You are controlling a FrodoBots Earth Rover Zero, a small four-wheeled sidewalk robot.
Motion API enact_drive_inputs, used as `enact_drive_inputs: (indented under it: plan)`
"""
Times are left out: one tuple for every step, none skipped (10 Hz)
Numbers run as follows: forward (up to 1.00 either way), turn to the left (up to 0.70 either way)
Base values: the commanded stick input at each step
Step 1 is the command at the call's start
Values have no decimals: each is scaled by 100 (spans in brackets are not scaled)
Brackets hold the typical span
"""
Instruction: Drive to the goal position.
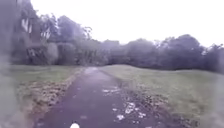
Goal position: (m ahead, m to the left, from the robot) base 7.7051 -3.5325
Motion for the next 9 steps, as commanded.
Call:
enact_drive_inputs:
  plan:
    - [70, 0]
    - [70, 0]
    - [70, 0]
    - [70, 0]
    - [70, 0]
    - [70, 0]
    - [70, 0]
    - [70, 0]
    - [70, 0]
